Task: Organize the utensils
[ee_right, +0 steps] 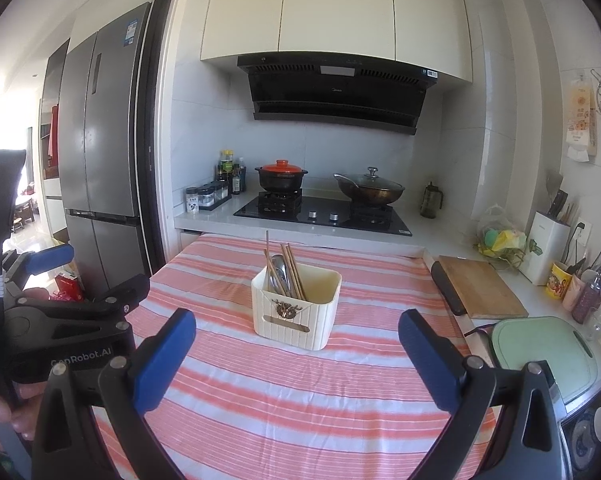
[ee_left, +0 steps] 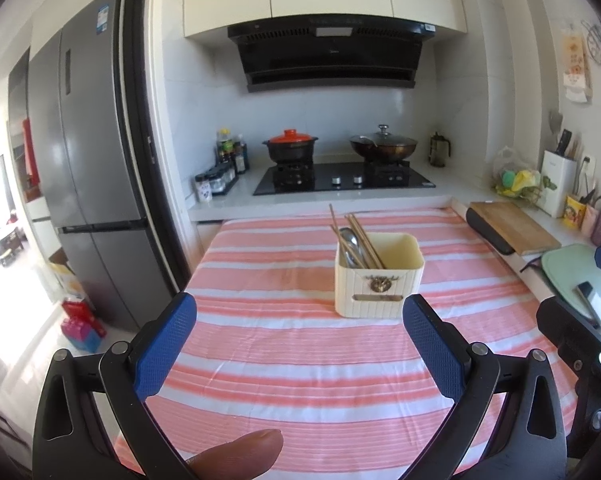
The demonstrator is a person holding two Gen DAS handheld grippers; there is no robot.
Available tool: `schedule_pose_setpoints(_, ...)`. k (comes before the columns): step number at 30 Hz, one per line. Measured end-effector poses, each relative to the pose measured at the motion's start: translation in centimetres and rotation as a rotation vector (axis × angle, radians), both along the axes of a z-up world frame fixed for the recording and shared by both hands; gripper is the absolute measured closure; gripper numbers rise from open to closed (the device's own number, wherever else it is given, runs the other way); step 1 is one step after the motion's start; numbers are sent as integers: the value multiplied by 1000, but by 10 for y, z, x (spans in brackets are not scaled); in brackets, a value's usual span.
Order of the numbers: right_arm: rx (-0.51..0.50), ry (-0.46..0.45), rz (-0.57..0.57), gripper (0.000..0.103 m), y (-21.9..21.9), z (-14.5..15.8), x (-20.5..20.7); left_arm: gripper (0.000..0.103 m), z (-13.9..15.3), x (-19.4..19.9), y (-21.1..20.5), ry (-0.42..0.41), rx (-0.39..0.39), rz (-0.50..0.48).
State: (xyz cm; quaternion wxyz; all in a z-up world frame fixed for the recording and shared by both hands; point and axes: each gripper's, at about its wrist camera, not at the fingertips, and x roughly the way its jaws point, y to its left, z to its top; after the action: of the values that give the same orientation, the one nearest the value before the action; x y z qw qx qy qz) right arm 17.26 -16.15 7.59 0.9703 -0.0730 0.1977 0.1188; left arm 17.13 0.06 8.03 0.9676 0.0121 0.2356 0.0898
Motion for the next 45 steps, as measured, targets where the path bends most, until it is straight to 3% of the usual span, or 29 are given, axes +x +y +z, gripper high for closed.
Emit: schedule_pose_setpoints(45, -3, 27, 5, 0, -2, -6, -1, 0, -6, 1, -2, 24, -16, -38)
